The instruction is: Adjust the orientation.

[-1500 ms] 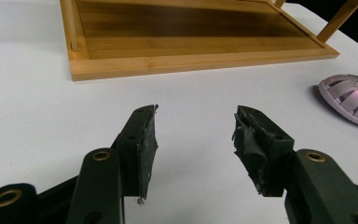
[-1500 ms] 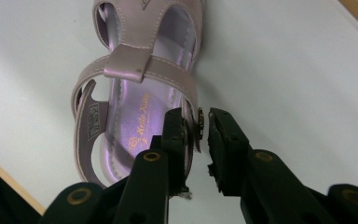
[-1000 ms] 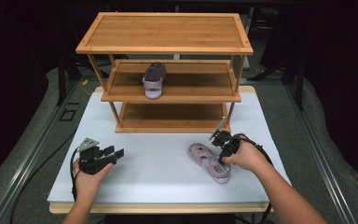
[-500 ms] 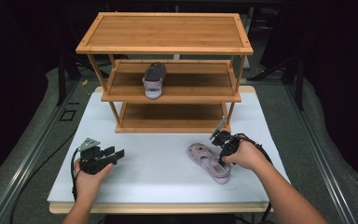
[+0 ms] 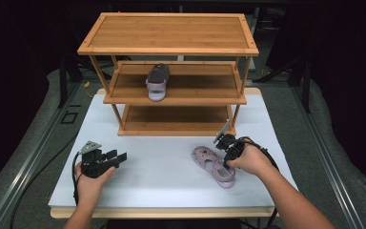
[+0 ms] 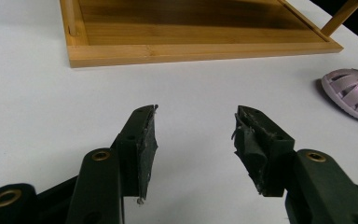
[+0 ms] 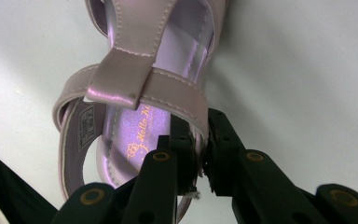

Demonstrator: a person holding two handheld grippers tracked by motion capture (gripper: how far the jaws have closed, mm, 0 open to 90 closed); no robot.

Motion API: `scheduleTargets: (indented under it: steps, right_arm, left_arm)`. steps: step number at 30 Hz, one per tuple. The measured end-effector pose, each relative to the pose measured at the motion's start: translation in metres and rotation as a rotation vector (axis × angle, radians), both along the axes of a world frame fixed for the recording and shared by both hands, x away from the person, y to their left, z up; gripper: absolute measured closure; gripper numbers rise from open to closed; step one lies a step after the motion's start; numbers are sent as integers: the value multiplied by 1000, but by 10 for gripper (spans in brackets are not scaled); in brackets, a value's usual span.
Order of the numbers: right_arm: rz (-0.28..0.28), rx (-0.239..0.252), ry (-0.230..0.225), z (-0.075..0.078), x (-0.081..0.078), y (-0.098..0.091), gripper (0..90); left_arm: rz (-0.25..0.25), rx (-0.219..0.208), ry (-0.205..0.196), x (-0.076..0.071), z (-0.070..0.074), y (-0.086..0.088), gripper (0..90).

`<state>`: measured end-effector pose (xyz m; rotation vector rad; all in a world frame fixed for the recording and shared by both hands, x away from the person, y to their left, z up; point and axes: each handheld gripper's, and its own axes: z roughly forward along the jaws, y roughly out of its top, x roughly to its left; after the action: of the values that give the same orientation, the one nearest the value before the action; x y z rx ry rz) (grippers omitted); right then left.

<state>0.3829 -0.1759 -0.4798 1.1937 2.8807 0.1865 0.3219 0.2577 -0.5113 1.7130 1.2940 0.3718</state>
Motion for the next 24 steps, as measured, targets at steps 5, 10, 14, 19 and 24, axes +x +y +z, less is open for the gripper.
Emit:
scheduleTargets:
  steps: [5, 10, 14, 19, 24]
  right_arm:
    - [5, 14, -16, 3, -3, 0, 827]
    - [0, 15, -38, 6, -6, -3, 828]
    - [-16, 58, -68, 10, -10, -7, 829]
    - [-9, 135, -103, 12, -17, -12, 829]
    - [-42, 243, -150, 19, -26, -18, 829]
  left_arm:
    - [4, -4, -1, 0, 0, 1, 482]
    - [8, -6, 3, 0, 0, 2, 482]
    - [7, -5, 3, 0, 0, 2, 482]
    - [8, -2, 5, 1, -2, 1, 482]
    - [7, 9, 8, 2, -3, 1, 482]
